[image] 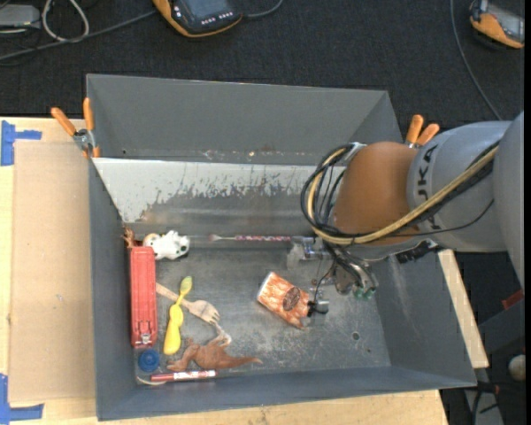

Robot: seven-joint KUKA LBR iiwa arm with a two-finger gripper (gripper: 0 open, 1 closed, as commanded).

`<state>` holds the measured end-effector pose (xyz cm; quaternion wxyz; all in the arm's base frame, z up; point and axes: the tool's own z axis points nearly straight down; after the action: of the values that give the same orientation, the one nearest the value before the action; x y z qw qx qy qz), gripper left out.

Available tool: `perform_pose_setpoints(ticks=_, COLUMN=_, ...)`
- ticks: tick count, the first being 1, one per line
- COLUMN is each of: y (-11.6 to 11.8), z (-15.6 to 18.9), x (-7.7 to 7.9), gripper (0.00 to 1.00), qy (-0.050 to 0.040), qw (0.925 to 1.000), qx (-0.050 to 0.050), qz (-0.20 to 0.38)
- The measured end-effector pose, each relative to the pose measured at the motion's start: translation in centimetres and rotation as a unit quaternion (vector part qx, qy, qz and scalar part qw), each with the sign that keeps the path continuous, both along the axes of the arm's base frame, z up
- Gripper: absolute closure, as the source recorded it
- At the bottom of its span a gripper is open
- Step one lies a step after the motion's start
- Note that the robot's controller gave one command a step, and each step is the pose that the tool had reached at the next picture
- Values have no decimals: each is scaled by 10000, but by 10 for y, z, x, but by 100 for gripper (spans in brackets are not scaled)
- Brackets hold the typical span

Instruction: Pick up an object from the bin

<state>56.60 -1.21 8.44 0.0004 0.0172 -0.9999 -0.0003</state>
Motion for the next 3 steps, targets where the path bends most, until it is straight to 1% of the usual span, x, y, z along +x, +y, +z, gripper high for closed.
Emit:
perform_pose_setpoints(ticks=1, y=30, z=-14, x=27, gripper=100, qy=-52, qw=9999, qx=-18, qz=131)
perform_pose_setpoints(ticks=2, y=31, z=-14, x=27, gripper=100, qy=-52, qw=9999, qx=-19, qz=133)
perform_pose_setpoints(ticks=3, y=49, z=45, x=6, gripper=100, qy=-16, qw=9996, qx=-21, qz=266)
